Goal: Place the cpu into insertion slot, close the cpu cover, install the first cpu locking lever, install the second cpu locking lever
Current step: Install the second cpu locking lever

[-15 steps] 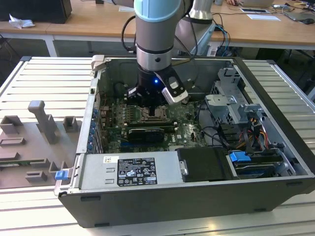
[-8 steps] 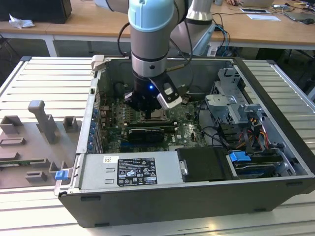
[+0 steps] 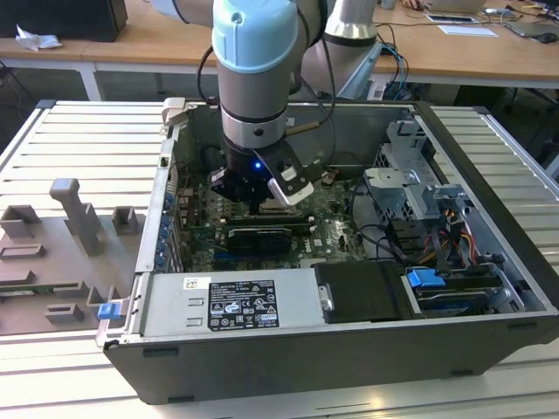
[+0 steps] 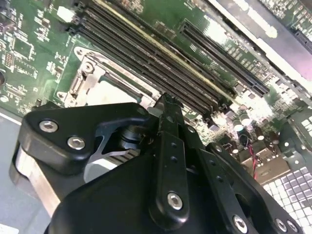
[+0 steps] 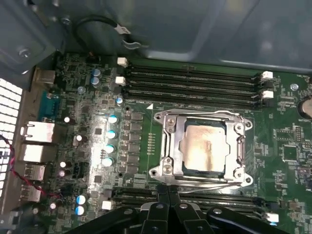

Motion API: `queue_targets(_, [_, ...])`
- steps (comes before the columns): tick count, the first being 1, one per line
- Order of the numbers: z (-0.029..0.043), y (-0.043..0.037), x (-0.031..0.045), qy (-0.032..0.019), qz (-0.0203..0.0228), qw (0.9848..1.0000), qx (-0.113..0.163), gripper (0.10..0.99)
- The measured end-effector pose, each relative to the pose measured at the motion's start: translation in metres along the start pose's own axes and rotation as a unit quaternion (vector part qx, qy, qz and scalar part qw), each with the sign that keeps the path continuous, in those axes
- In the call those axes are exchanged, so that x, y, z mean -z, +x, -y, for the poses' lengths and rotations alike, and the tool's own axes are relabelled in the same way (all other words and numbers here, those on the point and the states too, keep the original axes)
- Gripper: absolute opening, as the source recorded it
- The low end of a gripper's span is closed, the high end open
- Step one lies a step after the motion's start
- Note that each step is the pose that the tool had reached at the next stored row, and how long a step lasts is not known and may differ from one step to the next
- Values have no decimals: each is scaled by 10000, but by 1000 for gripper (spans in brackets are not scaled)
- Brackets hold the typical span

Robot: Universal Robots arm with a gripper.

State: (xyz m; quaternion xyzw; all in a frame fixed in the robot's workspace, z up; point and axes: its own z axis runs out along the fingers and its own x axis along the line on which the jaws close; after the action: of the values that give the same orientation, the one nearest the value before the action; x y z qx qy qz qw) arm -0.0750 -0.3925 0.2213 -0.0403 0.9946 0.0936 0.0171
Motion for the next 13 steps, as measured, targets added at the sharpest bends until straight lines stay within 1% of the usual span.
queue_targets(1, [8,19,-51,-30,2,10000,1,106])
queue_targets(2, [13,29,-78,-45,3,10000,1,106])
queue_targets(4, [18,37,-103,-65,4,10000,2,106])
queue_targets(5, [21,44,-120,-103,7,9999,2,106])
queue_targets(6, [22,48,-132,-131,10,9999,0,106])
queue_targets(9, [29,55,-171,-177,14,9998,-2,106])
queue_targets(11, [33,58,-192,-219,16,9998,-3,106])
queue_targets(12, [36,58,-209,-270,21,9996,-3,106])
queue_targets(13, [38,59,-220,-307,26,9995,-5,106])
